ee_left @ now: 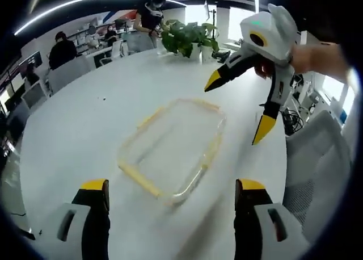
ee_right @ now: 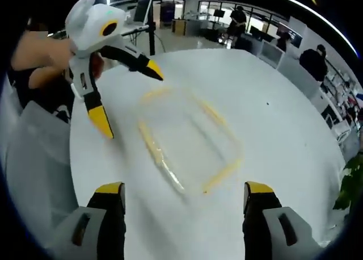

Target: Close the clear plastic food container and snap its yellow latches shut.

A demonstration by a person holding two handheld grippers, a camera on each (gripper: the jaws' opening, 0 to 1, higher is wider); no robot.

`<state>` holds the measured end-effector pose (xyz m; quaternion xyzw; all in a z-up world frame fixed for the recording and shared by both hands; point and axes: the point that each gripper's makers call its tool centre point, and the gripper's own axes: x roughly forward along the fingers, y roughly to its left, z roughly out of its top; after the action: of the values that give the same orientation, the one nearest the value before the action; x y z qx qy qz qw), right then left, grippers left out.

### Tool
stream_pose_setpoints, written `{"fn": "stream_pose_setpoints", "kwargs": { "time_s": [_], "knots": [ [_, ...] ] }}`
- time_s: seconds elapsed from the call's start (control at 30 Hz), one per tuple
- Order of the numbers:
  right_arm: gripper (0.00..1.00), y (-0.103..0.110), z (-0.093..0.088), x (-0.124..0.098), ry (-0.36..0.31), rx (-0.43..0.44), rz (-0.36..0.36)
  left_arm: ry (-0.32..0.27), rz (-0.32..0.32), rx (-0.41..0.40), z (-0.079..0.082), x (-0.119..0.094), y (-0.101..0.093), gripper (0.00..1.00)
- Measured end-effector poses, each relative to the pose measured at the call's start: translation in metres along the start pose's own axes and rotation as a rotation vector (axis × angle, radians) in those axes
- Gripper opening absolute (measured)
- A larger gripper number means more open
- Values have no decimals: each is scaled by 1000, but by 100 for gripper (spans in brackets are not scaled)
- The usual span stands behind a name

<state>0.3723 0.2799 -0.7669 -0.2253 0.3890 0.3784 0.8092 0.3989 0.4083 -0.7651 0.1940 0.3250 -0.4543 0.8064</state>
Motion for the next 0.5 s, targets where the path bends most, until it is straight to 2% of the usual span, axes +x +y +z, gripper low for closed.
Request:
{"fn": "stream_pose_setpoints", "kwargs": {
  "time_s": [0.37, 0.5],
  "knots": [
    [87, 17, -18, -7, -10, 45, -4, -20, 18, -49, -13, -13, -10, 93],
    [87, 21, -20, -13, -36, 76, -10, -32, 20, -63, -18, -19, -15, 93]
  ]
}}
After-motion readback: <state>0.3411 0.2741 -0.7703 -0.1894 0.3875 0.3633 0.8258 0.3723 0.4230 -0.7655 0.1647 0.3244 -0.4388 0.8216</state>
